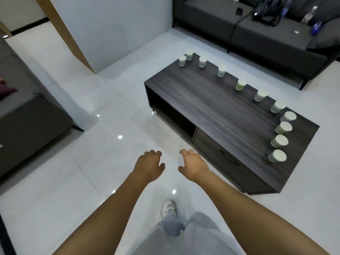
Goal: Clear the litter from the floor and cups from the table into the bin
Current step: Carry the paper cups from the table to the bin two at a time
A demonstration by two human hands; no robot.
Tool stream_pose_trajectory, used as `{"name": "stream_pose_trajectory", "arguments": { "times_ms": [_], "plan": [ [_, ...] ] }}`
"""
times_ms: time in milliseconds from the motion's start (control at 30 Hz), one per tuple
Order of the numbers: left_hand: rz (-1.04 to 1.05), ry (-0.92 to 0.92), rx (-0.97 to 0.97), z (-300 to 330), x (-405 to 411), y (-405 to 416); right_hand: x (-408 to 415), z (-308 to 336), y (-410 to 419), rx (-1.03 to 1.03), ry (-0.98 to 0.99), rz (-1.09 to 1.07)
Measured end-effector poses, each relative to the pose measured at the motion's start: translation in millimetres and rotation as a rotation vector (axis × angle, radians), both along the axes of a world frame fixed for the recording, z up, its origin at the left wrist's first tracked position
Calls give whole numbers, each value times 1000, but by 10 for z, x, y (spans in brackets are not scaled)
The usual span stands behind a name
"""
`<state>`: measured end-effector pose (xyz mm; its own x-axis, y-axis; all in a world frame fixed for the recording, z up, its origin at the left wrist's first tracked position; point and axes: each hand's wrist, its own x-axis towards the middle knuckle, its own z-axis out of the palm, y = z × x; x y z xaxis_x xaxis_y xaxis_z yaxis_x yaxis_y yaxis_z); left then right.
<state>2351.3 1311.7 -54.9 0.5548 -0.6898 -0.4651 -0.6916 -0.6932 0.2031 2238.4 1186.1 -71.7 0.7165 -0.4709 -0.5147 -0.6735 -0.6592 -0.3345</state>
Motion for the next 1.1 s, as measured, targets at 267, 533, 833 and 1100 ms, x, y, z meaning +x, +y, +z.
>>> {"name": "stream_pose_trajectory", "arguments": {
  "times_ms": [267,533,833,1100],
  "plan": [
    [44,16,-4,-89,1461,-633,1438,-79,-639,33,26,47],
    [117,32,-14,-197,2929,-1530,2966,-129,-1710,35,28,109],
    [218,69,-3,-228,4420,-1972,4557,-171,-2325,84,60,185],
    [172,81,8,-333,6299,-2241,6377,-379,-2558,136,46,103]
  ]
}}
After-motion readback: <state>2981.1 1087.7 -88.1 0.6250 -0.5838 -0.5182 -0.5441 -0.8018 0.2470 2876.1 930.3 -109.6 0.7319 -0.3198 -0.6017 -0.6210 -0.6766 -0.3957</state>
